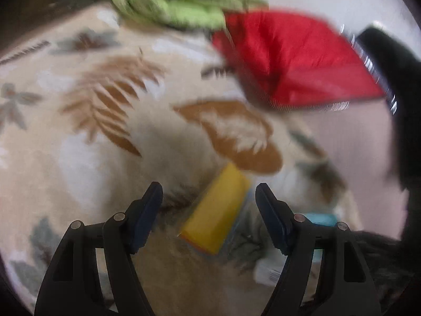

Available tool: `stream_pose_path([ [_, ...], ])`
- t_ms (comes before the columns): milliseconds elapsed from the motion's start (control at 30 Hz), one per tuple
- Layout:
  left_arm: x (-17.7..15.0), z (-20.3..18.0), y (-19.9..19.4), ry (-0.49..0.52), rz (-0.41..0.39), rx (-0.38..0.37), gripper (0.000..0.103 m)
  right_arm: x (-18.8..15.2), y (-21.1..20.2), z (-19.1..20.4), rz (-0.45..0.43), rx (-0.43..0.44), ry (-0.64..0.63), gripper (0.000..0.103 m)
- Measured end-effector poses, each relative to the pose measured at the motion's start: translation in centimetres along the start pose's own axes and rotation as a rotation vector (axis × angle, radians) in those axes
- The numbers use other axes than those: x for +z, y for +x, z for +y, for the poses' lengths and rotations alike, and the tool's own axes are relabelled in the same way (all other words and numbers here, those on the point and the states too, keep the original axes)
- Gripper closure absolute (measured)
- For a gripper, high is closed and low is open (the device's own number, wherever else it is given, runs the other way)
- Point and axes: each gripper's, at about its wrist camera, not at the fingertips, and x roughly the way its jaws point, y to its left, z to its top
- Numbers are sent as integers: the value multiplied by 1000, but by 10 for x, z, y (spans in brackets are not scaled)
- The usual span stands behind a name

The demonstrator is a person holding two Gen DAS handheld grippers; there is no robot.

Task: Organize soft objects
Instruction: 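Grasp the yellow-blue sponge with the left tool while the right tool grasps the teal wipes packet, then carry the sponge with the left tool and wipes packet with the right tool into the tray, then open both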

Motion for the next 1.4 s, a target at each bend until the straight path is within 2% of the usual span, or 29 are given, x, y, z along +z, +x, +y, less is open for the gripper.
stream_pose_path([
  [33,-5,-1,4,7,26,-35,29,-4,-6,-5,-11,7,9,93],
  [100,-17,-7,0,32,18,-76,29,-11,-14,-10,-15,2,10,93],
  [167,-24,-14,-3,81,16,-72,29,-16,-19,-9,-25,-10,-11,93],
  [200,-25,-15,-3,88,14,-52,38,-16,-20,-8,-28,-21,-16,93],
  [233,-24,-17,1,93,27,1,63,-18,-22,-8,-31,-25,-18,93],
  [267,-21,-19,3,101,43,48,70,-20,-25,-8,-34,-27,-15,93],
  [300,-20,-21,3,94,43,38,75,-20,-28,-9,-32,-31,-14,93],
  [333,-21,-22,2,92,53,17,76,-21,-35,-11,-38,-37,-13,93],
  [400,-26,-23,-7,88,45,29,77,-26,-50,-15,-49,-30,-5,93],
  [467,-33,-18,-32,28,14,-58,77,-34,-69,-15,-61,-2,-5,93],
  [567,-45,-14,-92,-78,-69,-166,77,-44,-92,-11,-80,72,-10,93],
  [667,-74,-19,-175,-150,-197,-203,77,-56,-114,0,-92,144,-16,93],
  [767,-125,-25,-262,-197,-298,-165,77,-65,-138,15,-93,231,-36,93],
  [867,-164,-24,-331,-254,-382,-106,77,-70,-170,35,-107,301,-82,93],
  [967,-187,-18,-380,-323,-438,-74,77,-58,-189,75,-83,391,-145,93],
  [1033,-202,-20,-410,-322,-467,-5,77,-47,-199,107,-90,454,-204,93],
  [1100,-211,-19,-421,-323,-476,34,77,-33,-199,138,-90,508,-244,93],
  [1167,-217,-11,-419,-344,-482,43,77,-30,-187,157,-67,550,-246,93],
  [1233,-219,1,-405,-357,-479,86,77,-33,-161,170,-15,587,-242,93],
  [1333,-223,33,-384,-419,-487,54,77,-43,-106,190,72,594,-243,93],
  [1400,-224,57,-367,-466,-458,62,77,-52,-75,205,122,571,-254,93],
])
